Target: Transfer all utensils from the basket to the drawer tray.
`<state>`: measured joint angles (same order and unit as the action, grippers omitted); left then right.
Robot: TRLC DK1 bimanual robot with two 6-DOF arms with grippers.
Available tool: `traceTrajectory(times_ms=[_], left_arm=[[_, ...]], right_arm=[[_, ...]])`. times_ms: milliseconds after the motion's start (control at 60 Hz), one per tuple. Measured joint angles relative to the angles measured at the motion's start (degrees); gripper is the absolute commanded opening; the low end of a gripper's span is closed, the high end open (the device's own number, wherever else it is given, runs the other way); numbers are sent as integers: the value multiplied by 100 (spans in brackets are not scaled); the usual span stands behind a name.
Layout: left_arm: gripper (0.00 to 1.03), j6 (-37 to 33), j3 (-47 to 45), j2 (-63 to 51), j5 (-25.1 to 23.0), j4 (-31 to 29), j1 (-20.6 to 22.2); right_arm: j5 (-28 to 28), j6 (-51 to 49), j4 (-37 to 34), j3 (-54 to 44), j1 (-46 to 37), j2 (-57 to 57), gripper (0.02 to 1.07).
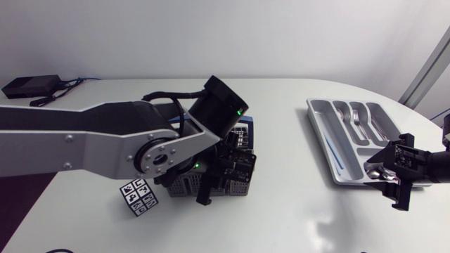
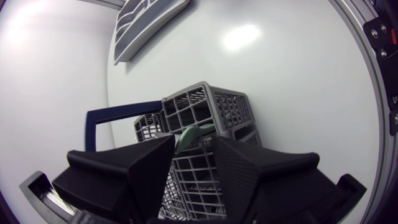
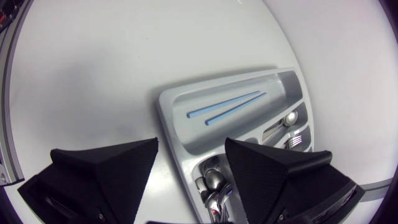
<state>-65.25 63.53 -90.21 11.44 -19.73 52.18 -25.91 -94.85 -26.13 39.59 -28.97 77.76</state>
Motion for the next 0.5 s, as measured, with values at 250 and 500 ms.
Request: traceTrajectory(times_ms=[250, 500], left_arm=[[19, -203, 50, -146, 118, 199, -42], [4, -256, 72, -179, 179, 289, -42]], right_arm=[[-96, 61, -42, -262, 120, -299, 80], [-118, 81, -61, -350, 153, -428, 80]])
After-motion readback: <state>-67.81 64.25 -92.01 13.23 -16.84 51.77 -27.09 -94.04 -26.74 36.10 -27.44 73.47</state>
